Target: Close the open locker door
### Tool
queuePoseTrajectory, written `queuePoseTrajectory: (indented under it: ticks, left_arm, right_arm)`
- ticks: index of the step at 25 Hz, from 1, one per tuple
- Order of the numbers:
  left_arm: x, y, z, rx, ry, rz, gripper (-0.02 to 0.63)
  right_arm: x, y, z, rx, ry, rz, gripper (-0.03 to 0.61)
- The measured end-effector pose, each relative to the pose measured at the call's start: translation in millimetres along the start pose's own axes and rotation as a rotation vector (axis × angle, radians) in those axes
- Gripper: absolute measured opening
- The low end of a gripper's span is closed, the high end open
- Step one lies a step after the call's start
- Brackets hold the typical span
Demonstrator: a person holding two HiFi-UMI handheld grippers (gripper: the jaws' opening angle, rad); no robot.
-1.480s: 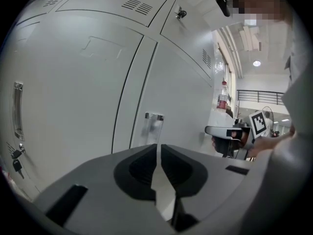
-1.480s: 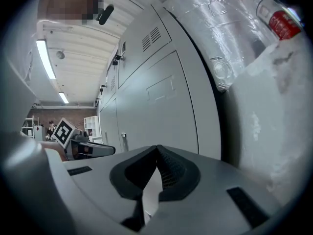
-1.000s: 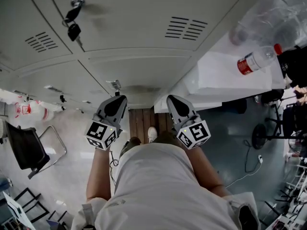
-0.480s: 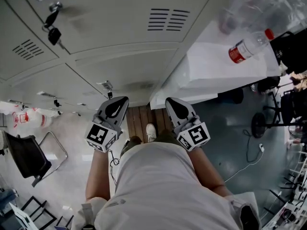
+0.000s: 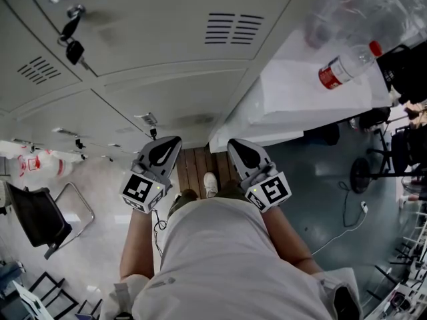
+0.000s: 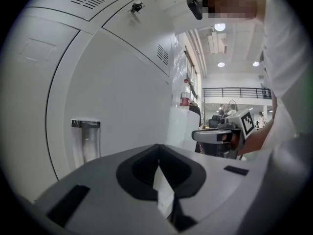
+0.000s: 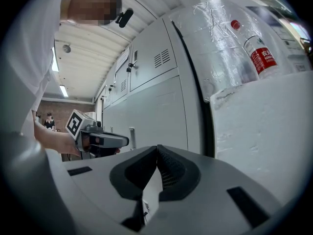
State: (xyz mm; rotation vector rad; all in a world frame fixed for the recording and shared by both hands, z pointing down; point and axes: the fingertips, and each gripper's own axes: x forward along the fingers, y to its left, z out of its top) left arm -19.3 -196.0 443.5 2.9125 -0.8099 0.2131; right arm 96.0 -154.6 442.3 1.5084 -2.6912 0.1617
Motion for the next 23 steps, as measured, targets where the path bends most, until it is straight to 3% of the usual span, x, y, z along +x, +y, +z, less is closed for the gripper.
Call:
queuePoseTrajectory:
  ticks: [23]
  left_arm:
    - [-12, 19, -6, -0.048, 0.006, 0.069, 0.005]
  right_arm:
    - [22, 4, -5, 0.03, 0.014, 0.054, 0.012]
